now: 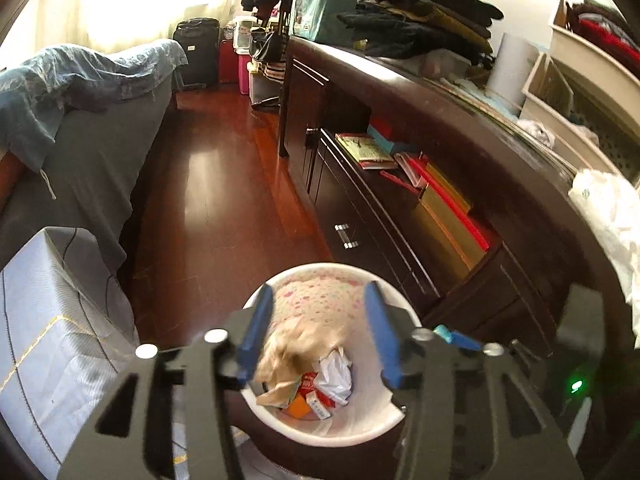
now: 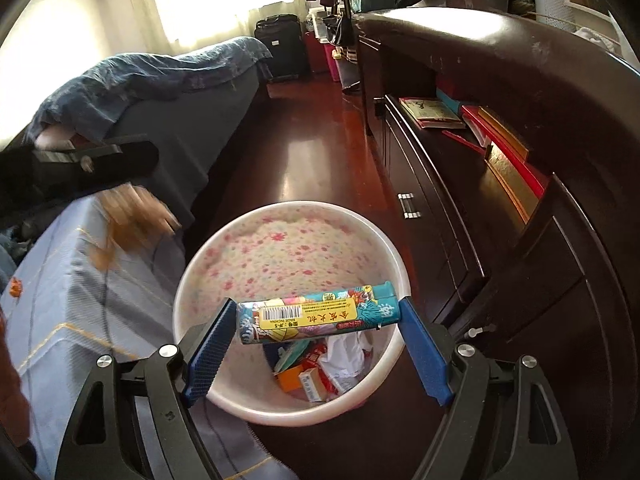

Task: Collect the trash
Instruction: 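Open both tools to drop the paper and tube into the wastebasket, then move both open tools back over the table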

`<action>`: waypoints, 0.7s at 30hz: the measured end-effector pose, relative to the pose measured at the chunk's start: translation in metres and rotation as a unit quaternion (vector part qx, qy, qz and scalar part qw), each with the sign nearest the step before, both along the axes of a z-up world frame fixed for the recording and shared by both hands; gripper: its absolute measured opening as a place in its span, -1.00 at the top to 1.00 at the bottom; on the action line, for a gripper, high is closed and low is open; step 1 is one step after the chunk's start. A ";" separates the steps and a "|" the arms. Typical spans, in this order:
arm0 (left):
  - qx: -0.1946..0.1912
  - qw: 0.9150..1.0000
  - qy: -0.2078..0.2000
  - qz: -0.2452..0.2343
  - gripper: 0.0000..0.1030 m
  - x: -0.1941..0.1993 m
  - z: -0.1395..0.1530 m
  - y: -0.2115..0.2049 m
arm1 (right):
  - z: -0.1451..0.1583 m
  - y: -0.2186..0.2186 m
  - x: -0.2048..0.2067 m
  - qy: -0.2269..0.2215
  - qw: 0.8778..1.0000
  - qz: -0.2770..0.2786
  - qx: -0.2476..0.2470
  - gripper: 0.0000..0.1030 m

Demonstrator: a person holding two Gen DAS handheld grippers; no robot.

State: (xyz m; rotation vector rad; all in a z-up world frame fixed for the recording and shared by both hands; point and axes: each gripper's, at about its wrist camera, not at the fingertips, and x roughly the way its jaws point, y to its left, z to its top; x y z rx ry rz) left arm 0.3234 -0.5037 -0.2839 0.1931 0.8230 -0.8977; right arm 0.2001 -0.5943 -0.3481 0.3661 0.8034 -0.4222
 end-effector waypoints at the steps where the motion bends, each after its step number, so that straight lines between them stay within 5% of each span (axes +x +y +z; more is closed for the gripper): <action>1: -0.004 1.000 0.001 0.000 -0.21 0.001 0.001 0.000 | -0.001 0.000 0.001 0.001 1.000 0.000 -0.003 -0.65; 11: -0.019 1.000 0.002 0.018 -0.38 0.007 0.010 0.018 | -0.001 0.010 0.000 0.017 1.000 -0.004 -0.008 -0.70; 21: 0.002 0.994 -0.033 0.107 -0.61 0.008 0.028 0.100 | 0.029 0.059 -0.005 0.012 0.999 0.033 -0.007 -0.79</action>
